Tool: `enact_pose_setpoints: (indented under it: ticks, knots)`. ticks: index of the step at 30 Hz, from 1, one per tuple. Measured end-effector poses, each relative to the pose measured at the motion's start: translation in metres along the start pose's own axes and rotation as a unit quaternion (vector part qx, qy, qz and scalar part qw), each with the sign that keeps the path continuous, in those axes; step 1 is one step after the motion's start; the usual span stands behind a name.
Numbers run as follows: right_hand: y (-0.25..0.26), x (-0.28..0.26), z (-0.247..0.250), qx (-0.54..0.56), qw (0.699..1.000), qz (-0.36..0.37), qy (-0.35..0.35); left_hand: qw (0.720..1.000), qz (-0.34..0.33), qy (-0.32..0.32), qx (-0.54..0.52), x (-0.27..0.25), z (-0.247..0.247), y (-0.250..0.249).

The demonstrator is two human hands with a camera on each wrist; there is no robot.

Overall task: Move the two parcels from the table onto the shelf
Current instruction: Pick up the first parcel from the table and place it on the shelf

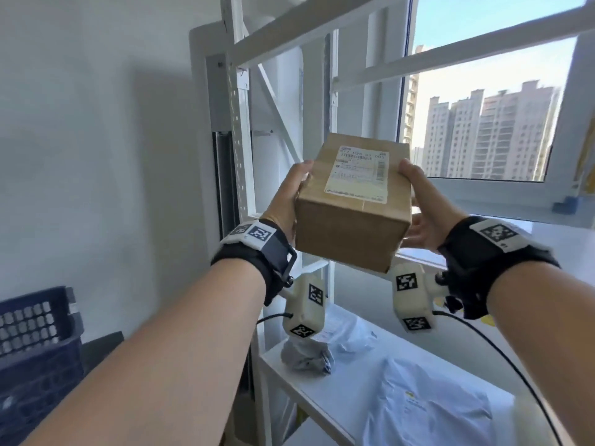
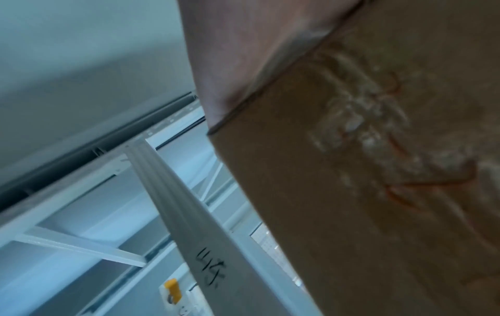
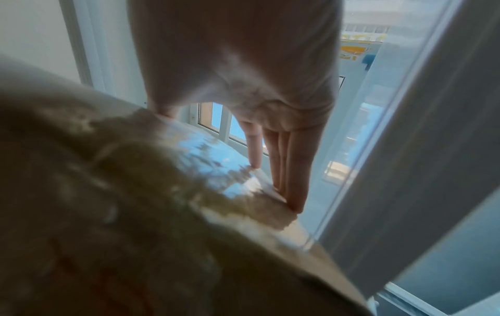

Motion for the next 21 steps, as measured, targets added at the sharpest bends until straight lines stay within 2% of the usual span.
enact_pose_setpoints:
  ticks: [6, 10, 18, 21]
  knots:
    - [0.042, 0.055, 0.008, 0.003, 0.996, 0.039, -0.081, 0.999, -0.031, 0.027, -0.033, 0.063, 0.004, 0.012]
    - [0.055, 0.094, 0.009, -0.012, 0.994, 0.054, -0.097, 0.996, -0.057, 0.043, -0.044, 0.102, 0.009, 0.024]
    - [0.04, 0.136, 0.027, -0.067, 0.99, -0.04, -0.121, 0.993, 0.051, 0.085, -0.064, 0.152, 0.001, 0.08]
    - [0.031, 0.14, 0.037, -0.064, 0.987, -0.071, -0.132, 0.99, 0.109, 0.077, -0.034, 0.162, -0.002, 0.1]
Point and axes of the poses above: each hand's wrist, its own x-axis towards the middle knuckle, its own z-axis out of the back of the hand, y = z × x, the point moved 9 cm from there along x, towards the middle knuckle, and after that the axes turned 12 degrees about -z, right-handed, at the moved point
